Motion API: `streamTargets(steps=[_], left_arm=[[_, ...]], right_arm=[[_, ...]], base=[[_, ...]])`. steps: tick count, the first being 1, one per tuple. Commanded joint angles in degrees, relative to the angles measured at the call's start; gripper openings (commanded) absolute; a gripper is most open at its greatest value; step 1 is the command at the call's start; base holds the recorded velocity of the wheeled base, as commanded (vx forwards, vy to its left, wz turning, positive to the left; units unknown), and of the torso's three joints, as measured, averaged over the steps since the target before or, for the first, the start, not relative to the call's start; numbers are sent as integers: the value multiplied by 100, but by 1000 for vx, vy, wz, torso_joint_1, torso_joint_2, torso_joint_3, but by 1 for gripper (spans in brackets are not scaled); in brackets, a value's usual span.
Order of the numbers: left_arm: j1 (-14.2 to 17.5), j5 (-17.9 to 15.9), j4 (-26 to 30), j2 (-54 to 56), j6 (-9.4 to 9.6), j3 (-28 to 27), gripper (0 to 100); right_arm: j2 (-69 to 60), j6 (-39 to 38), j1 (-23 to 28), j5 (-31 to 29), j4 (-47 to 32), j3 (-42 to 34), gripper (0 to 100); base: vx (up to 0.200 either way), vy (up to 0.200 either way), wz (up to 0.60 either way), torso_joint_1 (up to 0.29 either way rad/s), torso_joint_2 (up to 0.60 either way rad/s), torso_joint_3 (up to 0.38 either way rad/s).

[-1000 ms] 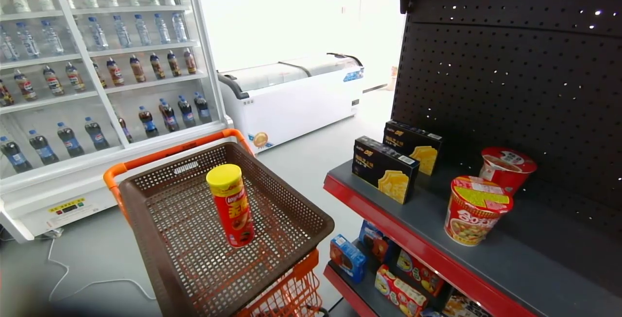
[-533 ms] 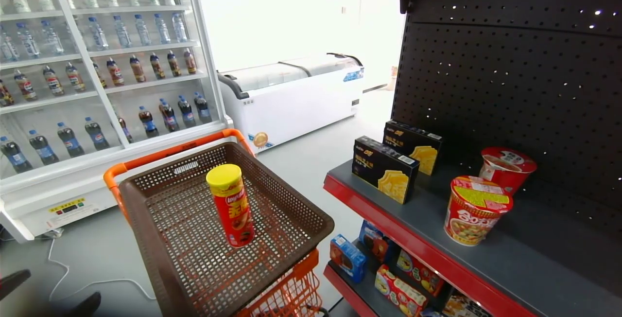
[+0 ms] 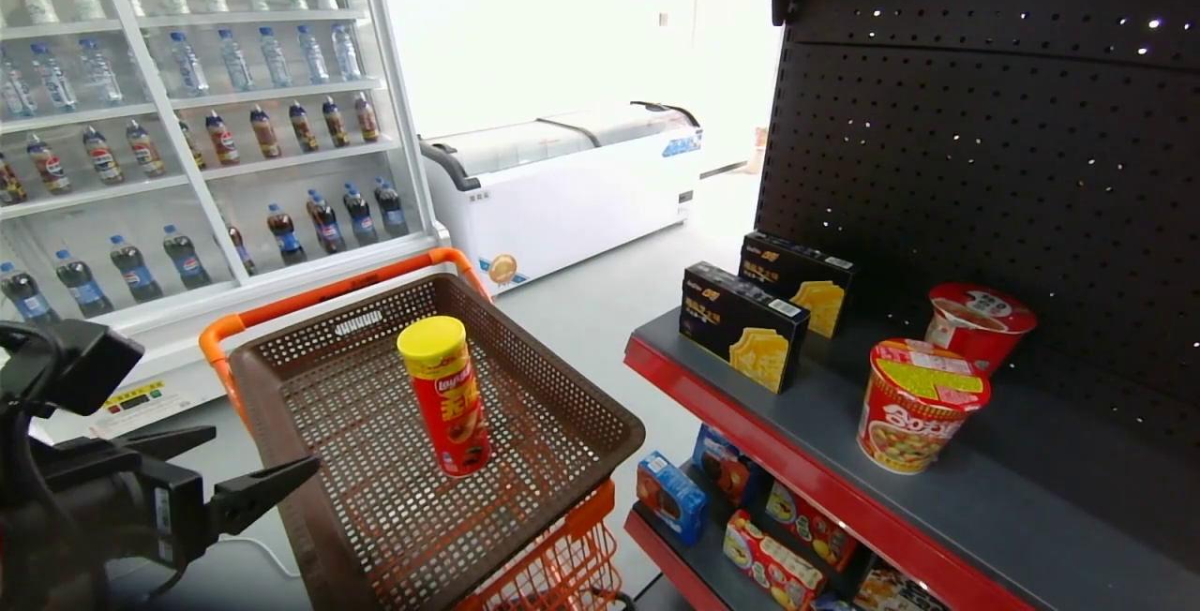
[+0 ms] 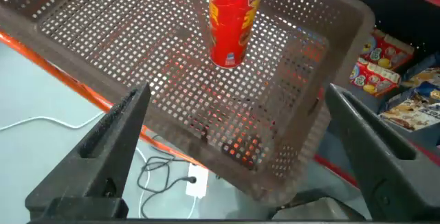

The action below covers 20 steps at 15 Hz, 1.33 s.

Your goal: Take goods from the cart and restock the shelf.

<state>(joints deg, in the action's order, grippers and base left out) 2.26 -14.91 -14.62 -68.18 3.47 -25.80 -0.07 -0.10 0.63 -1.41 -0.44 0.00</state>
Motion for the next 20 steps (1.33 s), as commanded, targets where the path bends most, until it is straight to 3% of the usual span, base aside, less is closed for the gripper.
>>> streamTargets(steps=[1, 5, 6, 13, 20], left_arm=[[117, -117, -32, -978, 118, -409, 100], [117, -126, -287, -1795, 382, -734, 100], [100, -205, -648, -2182, 391, -716, 100], [-76, -320, -1579, -3333, 391, -1086, 100], [-516, -372, -1984, -3878, 382, -1244, 100]], right_arm=[[7, 1, -2, 1, 0, 0, 100], [7, 1, -2, 1, 0, 0, 100], [7, 1, -2, 1, 0, 0, 100], [7, 1, -2, 1, 0, 0, 100], [7, 1, -2, 1, 0, 0, 100]], base=[[0, 0, 0, 0, 0, 0], [0, 0, 0, 0, 0, 0], [0, 0, 0, 0, 0, 0], [0, 0, 0, 0, 0, 0], [0, 0, 0, 0, 0, 0]])
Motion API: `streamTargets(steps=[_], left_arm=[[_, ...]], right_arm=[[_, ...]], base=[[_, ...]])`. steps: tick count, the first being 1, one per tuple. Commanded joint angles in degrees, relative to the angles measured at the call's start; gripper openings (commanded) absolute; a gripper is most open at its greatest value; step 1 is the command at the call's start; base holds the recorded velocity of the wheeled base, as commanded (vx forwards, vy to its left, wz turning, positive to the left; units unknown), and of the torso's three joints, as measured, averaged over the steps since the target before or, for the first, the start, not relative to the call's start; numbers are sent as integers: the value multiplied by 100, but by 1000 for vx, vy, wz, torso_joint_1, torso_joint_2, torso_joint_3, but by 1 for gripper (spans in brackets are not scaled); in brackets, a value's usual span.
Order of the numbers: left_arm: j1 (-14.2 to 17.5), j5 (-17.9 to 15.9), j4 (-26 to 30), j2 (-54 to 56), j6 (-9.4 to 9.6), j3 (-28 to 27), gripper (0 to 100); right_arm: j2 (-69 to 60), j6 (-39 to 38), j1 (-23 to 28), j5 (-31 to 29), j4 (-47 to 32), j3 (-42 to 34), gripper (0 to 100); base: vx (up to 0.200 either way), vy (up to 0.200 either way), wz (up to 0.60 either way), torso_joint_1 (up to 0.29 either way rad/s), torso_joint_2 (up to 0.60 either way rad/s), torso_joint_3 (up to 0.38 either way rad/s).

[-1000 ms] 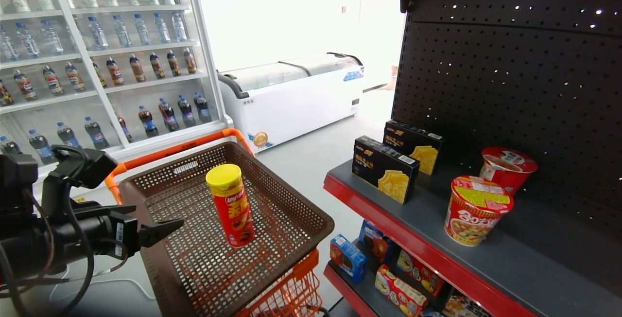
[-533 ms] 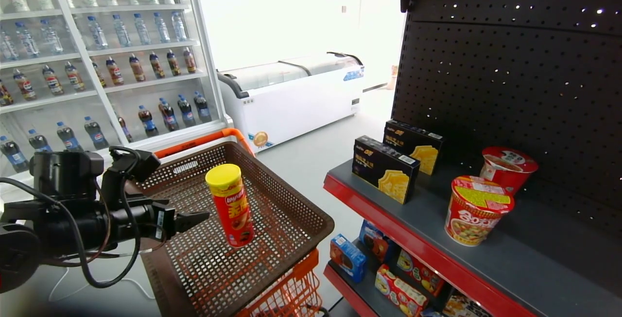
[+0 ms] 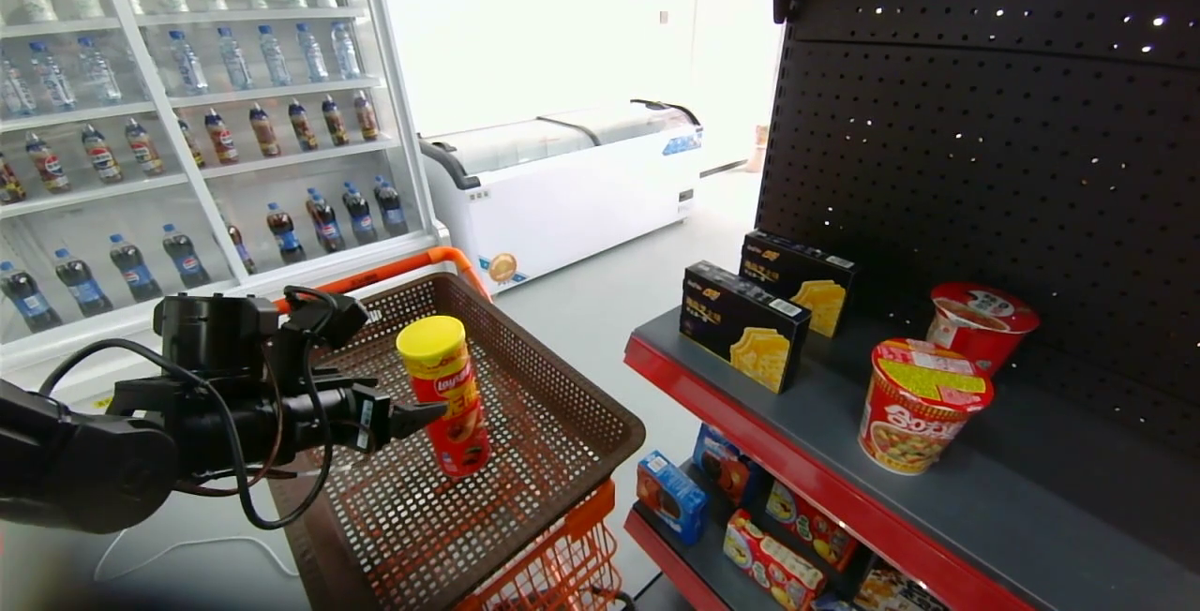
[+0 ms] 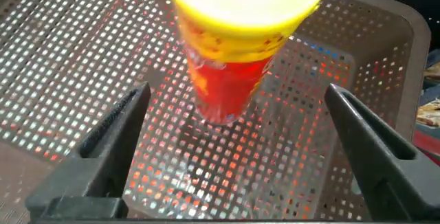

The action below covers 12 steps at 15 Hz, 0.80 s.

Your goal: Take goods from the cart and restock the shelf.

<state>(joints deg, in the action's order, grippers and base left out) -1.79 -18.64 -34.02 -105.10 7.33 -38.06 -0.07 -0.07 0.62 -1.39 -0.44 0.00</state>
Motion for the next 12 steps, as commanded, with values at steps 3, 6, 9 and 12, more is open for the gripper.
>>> streamTargets(steps=[3, 6, 9, 12], left_arm=[[-181, 27, -298, -424, 6, -105, 100], [-172, 370, -324, -793, 14, -263, 100], [-146, 423, -342, -1066, 6, -439, 100], [-137, 387, -342, -1285, 14, -589, 100]], right_arm=[[7, -1, -1, -2, 0, 0, 100], [7, -1, -1, -2, 0, 0, 100], [7, -1, -1, -2, 0, 0, 100], [7, -1, -1, -2, 0, 0, 100]], base=[[0, 0, 0, 0, 0, 0], [0, 0, 0, 0, 0, 0], [0, 0, 0, 0, 0, 0], [0, 0, 0, 0, 0, 0]])
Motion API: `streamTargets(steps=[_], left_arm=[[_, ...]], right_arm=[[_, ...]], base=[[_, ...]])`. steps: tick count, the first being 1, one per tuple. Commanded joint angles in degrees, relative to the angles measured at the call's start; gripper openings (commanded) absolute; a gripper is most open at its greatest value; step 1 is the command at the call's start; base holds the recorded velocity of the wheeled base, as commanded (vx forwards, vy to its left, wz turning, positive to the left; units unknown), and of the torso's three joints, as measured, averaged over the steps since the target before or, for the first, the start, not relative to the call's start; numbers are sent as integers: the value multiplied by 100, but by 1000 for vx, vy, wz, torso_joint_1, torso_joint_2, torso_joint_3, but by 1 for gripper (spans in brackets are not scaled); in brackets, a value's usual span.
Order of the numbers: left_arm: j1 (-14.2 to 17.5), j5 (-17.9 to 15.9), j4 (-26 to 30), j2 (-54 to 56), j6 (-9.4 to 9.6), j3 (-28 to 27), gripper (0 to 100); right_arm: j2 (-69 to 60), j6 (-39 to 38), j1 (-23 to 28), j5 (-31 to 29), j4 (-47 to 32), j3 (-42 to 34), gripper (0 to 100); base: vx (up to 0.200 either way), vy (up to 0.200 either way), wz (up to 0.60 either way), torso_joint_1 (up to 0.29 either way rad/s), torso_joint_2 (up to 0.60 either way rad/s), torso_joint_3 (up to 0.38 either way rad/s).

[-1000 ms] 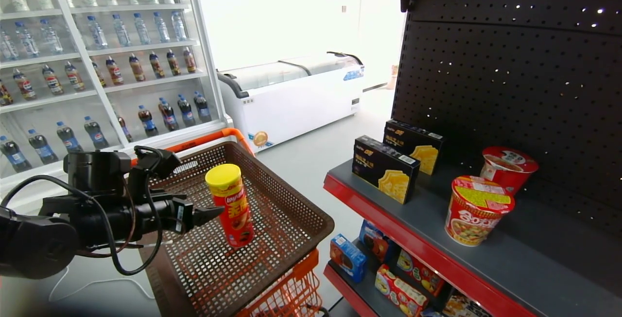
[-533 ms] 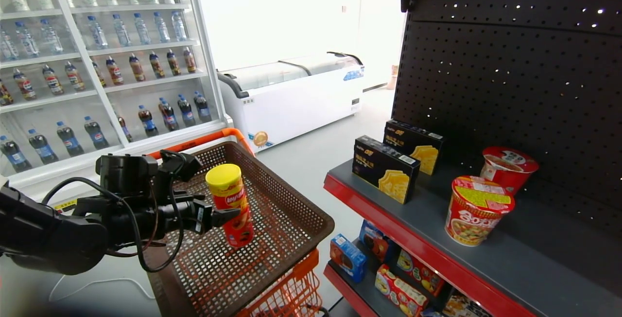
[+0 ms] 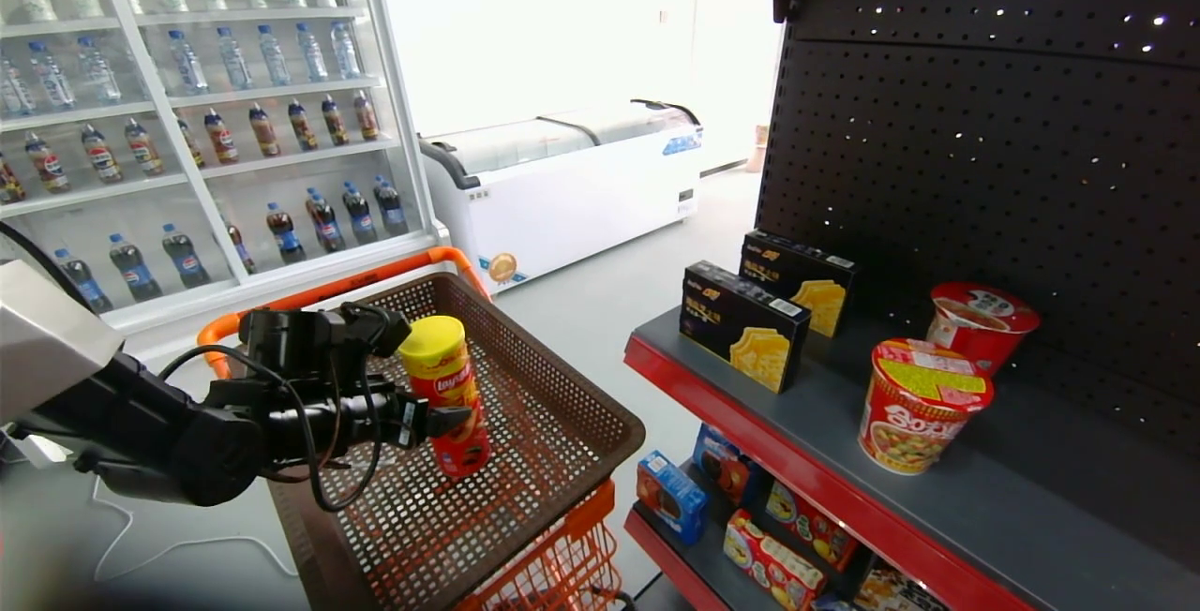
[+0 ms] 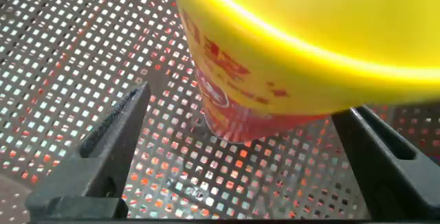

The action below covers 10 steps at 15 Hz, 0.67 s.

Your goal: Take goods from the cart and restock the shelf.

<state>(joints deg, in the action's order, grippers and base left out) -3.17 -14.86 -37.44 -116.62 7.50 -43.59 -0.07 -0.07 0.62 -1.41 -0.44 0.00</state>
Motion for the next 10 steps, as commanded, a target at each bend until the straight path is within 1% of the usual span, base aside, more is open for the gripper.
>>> streamTargets(steps=[1, 3, 6, 9, 10], left_arm=[[-26, -70, 0, -221, 24, -123, 100], [-26, -78, 0, -265, 24, -132, 100], [-35, -96, 0, -423, 24, -281, 100], [-43, -316, 0, -450, 24, -352, 100], [-52, -316, 0, -485, 24, -360, 100]], right_arm=[[7, -1, -1, 1, 0, 0, 100], [7, -1, -1, 1, 0, 0, 100], [7, -1, -1, 1, 0, 0, 100], [7, -1, -1, 1, 0, 0, 100], [7, -1, -1, 1, 0, 0, 100]], base=[[0, 0, 0, 0, 0, 0], [0, 0, 0, 0, 0, 0], [0, 0, 0, 0, 0, 0], [0, 0, 0, 0, 0, 0], [0, 0, 0, 0, 0, 0]])
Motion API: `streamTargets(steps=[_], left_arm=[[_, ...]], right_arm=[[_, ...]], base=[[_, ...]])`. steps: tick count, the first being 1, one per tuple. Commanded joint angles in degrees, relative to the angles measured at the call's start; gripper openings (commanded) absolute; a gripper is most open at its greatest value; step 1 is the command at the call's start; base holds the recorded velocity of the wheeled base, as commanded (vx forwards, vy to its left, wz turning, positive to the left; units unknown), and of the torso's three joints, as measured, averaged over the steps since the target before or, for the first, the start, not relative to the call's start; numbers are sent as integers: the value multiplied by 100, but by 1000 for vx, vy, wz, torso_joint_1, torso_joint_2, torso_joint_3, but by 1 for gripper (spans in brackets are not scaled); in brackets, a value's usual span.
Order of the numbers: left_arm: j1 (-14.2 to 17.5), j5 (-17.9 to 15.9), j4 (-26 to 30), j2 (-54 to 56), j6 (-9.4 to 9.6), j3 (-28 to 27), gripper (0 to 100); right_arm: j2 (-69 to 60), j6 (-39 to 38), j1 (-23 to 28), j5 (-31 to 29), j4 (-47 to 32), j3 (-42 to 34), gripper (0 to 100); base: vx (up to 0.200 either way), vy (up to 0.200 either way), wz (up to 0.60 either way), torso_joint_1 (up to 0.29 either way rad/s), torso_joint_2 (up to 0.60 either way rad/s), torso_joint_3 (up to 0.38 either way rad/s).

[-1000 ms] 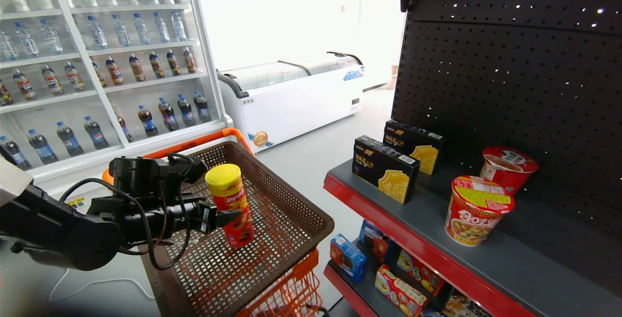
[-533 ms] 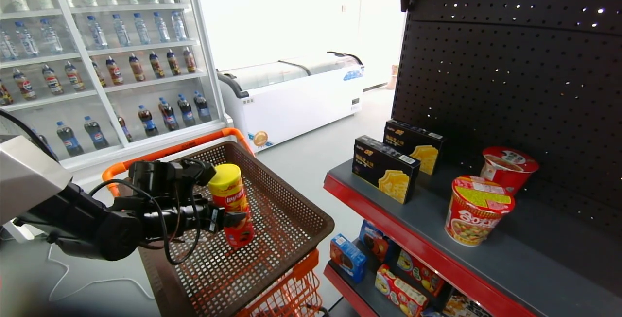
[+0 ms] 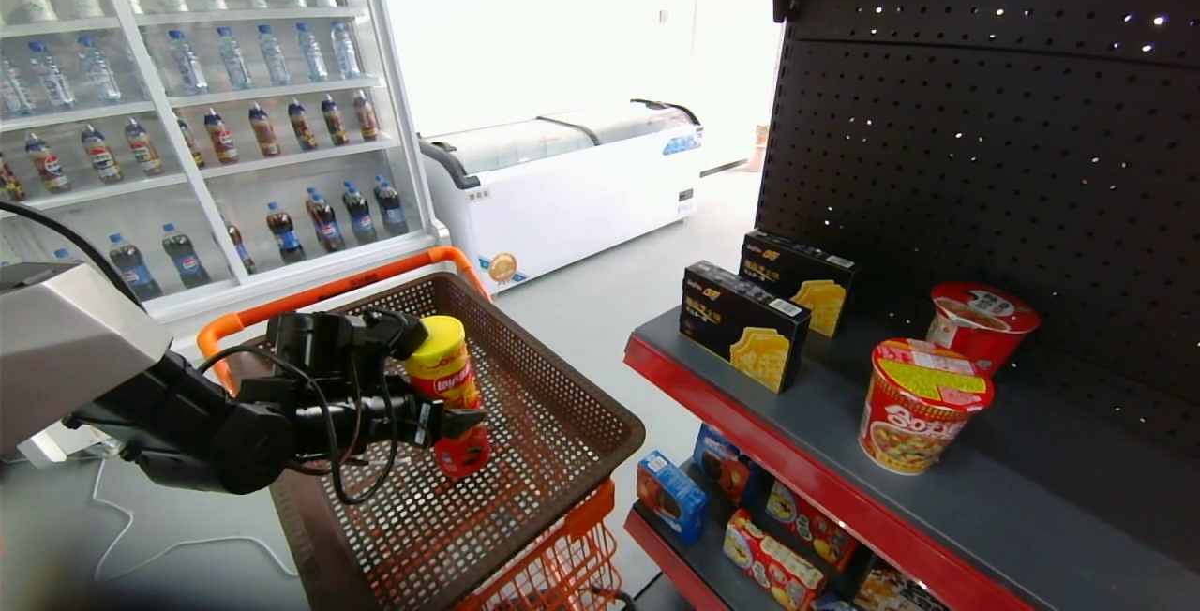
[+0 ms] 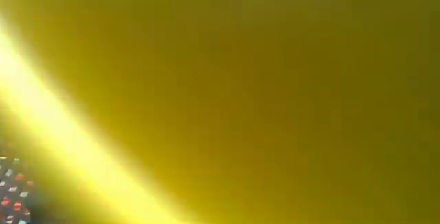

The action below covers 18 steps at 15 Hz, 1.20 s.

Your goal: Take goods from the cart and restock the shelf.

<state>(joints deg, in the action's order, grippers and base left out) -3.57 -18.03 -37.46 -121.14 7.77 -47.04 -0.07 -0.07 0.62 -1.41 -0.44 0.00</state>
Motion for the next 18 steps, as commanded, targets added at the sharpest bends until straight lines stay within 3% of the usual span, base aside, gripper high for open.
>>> streamTargets(steps=[1, 5, 9, 18], left_arm=[[-21, 1, 2, -59, 6, -33, 100], [-82, -25, 2, -138, -3, -94, 100], [-100, -421, -16, -173, 14, -121, 100], [-109, -465, -77, -173, -3, -191, 100]], right_arm=[[7, -1, -1, 1, 0, 0, 100], [7, -1, -1, 1, 0, 0, 100], [7, -1, -1, 1, 0, 0, 100], [7, -1, -1, 1, 0, 0, 100]], base=[[0, 0, 0, 0, 0, 0], [0, 0, 0, 0, 0, 0], [0, 0, 0, 0, 0, 0], [0, 0, 0, 0, 0, 0]])
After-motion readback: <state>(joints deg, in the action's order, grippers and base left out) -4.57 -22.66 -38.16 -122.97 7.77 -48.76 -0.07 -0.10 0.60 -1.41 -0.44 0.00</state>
